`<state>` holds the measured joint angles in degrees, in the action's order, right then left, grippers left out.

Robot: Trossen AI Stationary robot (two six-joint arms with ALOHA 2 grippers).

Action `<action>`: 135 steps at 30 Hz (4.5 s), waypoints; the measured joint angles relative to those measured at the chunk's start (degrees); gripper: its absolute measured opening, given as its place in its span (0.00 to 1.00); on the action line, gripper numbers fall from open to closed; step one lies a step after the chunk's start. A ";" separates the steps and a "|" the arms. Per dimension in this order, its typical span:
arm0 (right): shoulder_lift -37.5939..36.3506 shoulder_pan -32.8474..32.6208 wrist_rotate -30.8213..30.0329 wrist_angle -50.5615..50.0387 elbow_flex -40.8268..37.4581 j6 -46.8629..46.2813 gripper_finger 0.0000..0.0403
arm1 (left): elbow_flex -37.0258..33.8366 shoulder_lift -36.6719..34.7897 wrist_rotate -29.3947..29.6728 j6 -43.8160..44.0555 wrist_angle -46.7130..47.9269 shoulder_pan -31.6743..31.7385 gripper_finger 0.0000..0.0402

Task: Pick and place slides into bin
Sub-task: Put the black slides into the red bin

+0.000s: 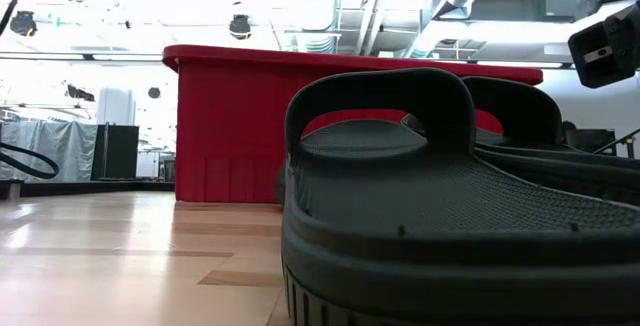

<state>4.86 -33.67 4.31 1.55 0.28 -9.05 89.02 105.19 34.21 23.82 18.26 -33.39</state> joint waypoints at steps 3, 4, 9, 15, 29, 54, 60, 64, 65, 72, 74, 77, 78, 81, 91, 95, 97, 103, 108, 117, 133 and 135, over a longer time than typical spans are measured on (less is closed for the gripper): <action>0.00 0.00 0.01 -0.09 -0.01 -0.01 0.61 | 0.68 0.02 -1.58 1.50 4.02 -0.42 0.41; -0.02 0.00 0.01 -0.07 -0.01 0.01 0.61 | 0.80 0.00 -2.09 1.56 4.85 -0.50 0.41; -0.01 0.01 0.01 -0.09 0.01 0.00 0.61 | 0.70 0.00 -2.07 -0.06 8.92 -1.30 0.41; -0.01 0.00 -0.01 -0.10 0.01 0.01 0.61 | 0.72 0.00 -3.39 -2.55 10.65 -2.66 0.41; -0.02 0.02 0.03 -0.19 0.01 -0.01 0.61 | 0.74 6.64 -2.76 0.19 5.80 -4.37 0.41; 0.00 0.00 0.01 -0.25 -0.01 0.01 0.61 | 2.10 9.63 4.03 -5.06 14.08 -4.42 0.41; 0.00 0.02 -0.02 -0.24 -0.01 0.01 0.61 | 2.16 11.40 3.82 -8.06 13.76 -4.44 0.41; -0.02 0.02 0.01 -0.24 0.01 0.01 0.61 | 2.33 12.24 4.80 -9.56 14.40 -4.44 0.41; -0.02 0.00 0.03 -0.18 0.01 0.01 0.61 | 2.33 12.24 5.08 -9.73 14.62 -4.44 0.41; 0.02 0.01 0.03 -0.20 -0.01 0.00 0.61 | 2.33 12.24 5.14 -11.29 15.83 -4.40 0.41; 0.04 0.00 0.03 -0.22 0.01 0.01 0.61 | 2.33 12.24 4.78 -11.93 16.52 -4.42 0.41; 0.04 0.00 0.05 -0.22 0.00 0.00 0.61 | 2.33 12.24 5.62 -12.20 16.99 -4.39 0.41; 0.04 0.00 0.03 -0.21 0.01 0.01 0.61 | 2.33 12.24 5.60 -12.70 17.03 -4.35 0.41; 0.04 0.00 0.05 -0.22 -0.01 -0.01 0.61 | 2.33 12.33 4.12 -13.82 16.96 -4.06 0.41; 0.00 0.02 0.06 -0.22 0.01 0.00 0.61 | 2.36 14.82 1.93 -14.72 13.81 -2.62 0.41; -0.02 0.02 0.07 -0.20 -0.01 0.01 0.61 | 2.33 14.91 2.74 -14.72 13.90 -2.52 0.41; 0.00 0.02 0.08 -0.20 0.00 0.01 0.61 | 2.33 15.02 2.75 -14.72 14.19 -2.28 0.41; 0.00 0.01 0.09 -0.21 0.00 0.01 0.61 | 2.33 15.04 2.79 -14.42 14.38 -1.42 0.41; 0.00 0.02 0.09 -0.22 -0.01 0.01 0.61 | 2.33 15.04 2.79 -13.65 14.43 -0.41 0.41; 0.00 0.02 0.09 -0.22 0.01 0.01 0.61 | 2.33 15.04 2.78 -9.92 15.23 1.31 0.41; -0.01 0.00 0.10 -0.21 -0.01 0.00 0.61 | 2.38 14.86 0.58 -2.53 15.11 2.01 0.03; 0.00 0.00 0.10 -0.22 0.01 0.01 0.61 | 2.38 14.86 0.52 -0.38 15.08 2.05 0.03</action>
<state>4.86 -33.67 4.41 1.33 0.30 -9.04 91.40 120.05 34.73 23.44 33.34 -31.33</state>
